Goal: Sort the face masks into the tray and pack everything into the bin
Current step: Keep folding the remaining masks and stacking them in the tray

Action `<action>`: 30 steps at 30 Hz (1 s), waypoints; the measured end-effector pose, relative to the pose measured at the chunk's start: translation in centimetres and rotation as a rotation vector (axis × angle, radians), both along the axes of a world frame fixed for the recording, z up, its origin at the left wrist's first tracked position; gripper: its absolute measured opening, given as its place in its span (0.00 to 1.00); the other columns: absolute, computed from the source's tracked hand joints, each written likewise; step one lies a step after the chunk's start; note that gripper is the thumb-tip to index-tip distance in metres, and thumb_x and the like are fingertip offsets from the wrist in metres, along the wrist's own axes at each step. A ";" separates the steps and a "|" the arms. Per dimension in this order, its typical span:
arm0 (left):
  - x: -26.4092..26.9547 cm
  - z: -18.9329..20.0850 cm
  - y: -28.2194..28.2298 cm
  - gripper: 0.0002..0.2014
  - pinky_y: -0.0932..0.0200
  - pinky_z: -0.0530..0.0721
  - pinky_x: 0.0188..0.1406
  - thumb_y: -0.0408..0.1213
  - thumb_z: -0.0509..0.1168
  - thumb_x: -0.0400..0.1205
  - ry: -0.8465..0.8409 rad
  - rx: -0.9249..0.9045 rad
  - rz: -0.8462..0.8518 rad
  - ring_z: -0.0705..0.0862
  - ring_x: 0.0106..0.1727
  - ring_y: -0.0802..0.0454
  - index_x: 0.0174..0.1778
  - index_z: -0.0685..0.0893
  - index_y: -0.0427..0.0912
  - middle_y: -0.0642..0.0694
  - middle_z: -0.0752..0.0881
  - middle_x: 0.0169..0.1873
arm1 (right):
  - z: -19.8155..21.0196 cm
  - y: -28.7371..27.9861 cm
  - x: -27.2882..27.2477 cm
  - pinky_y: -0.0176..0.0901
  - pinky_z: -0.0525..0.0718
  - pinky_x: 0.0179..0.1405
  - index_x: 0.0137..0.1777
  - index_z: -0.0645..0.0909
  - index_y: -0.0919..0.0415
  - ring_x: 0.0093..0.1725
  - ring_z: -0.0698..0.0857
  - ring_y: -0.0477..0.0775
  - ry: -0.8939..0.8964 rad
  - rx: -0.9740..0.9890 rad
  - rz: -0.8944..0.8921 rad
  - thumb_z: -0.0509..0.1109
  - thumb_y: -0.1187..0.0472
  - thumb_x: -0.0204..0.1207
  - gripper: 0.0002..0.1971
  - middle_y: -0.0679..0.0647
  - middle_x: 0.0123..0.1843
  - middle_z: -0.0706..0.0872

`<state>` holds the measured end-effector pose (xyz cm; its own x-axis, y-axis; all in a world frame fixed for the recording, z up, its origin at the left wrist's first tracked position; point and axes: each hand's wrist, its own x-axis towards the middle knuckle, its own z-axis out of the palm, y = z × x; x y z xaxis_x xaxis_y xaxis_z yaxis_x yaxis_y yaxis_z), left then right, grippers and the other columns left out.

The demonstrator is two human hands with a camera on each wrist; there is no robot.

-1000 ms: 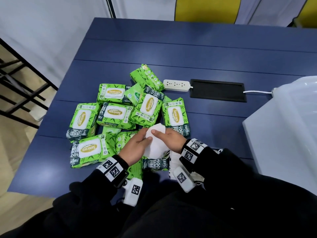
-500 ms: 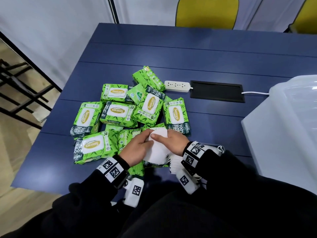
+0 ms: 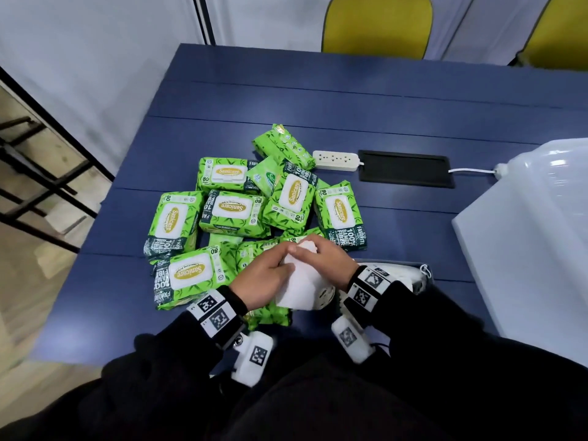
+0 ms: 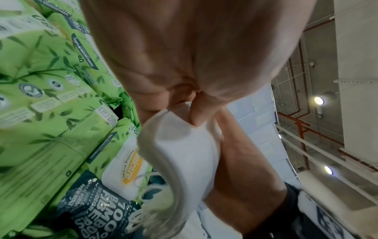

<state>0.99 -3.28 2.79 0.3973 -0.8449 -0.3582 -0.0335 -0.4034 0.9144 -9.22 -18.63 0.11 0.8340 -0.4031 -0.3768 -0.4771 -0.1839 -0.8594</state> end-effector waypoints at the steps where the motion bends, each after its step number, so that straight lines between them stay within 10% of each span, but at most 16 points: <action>1: 0.6 -0.1 0.2 0.16 0.44 0.86 0.63 0.31 0.60 0.86 0.012 -0.006 0.055 0.87 0.62 0.46 0.69 0.82 0.48 0.47 0.89 0.59 | 0.1 0.1 -0.1 0.49 0.86 0.51 0.53 0.86 0.53 0.50 0.90 0.53 0.029 -0.014 0.030 0.75 0.32 0.70 0.25 0.52 0.51 0.92; 6: 3.8 -1.3 1.6 0.17 0.46 0.85 0.62 0.28 0.63 0.79 0.019 0.050 0.248 0.88 0.61 0.41 0.58 0.85 0.51 0.46 0.91 0.56 | -0.8 0.5 -0.7 0.48 0.83 0.37 0.31 0.85 0.60 0.29 0.82 0.49 0.161 -0.103 -0.052 0.81 0.48 0.73 0.18 0.51 0.29 0.88; 14: 5.8 -0.9 2.6 0.18 0.49 0.87 0.62 0.32 0.69 0.79 -0.192 0.083 0.203 0.90 0.58 0.50 0.63 0.92 0.47 0.51 0.93 0.57 | -1.4 2.7 1.9 0.34 0.79 0.33 0.51 0.87 0.66 0.42 0.88 0.55 0.112 -0.135 -0.339 0.81 0.47 0.71 0.21 0.57 0.46 0.91; 19: 5.3 -0.5 2.2 0.19 0.45 0.92 0.45 0.34 0.72 0.79 -0.267 0.062 0.139 0.90 0.45 0.50 0.65 0.88 0.53 0.55 0.90 0.48 | -0.5 3.9 3.0 0.39 0.80 0.33 0.45 0.83 0.56 0.40 0.85 0.53 0.080 -0.255 -0.444 0.80 0.49 0.73 0.13 0.49 0.40 0.86; 23: 4.3 0.2 1.2 0.20 0.50 0.92 0.30 0.30 0.70 0.80 -0.159 0.069 0.156 0.90 0.41 0.47 0.65 0.78 0.52 0.55 0.86 0.50 | 0.3 4.5 2.6 0.47 0.84 0.42 0.46 0.83 0.51 0.42 0.85 0.51 -0.015 -0.318 -0.375 0.80 0.49 0.72 0.11 0.45 0.40 0.86; 30: 2.8 0.1 -1.7 0.20 0.46 0.92 0.42 0.37 0.72 0.85 0.302 -0.033 0.313 0.91 0.46 0.44 0.71 0.78 0.37 0.33 0.86 0.60 | 1.4 3.0 -1.0 0.45 0.87 0.46 0.49 0.89 0.46 0.39 0.85 0.38 -0.179 -0.264 -0.298 0.76 0.66 0.77 0.11 0.34 0.37 0.88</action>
<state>3.80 -4.96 2.91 0.5176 -0.7135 -0.4721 0.3568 -0.3215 0.8771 -10.21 -15.66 1.52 0.7097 -0.6990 -0.0885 -0.3904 -0.2856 -0.8752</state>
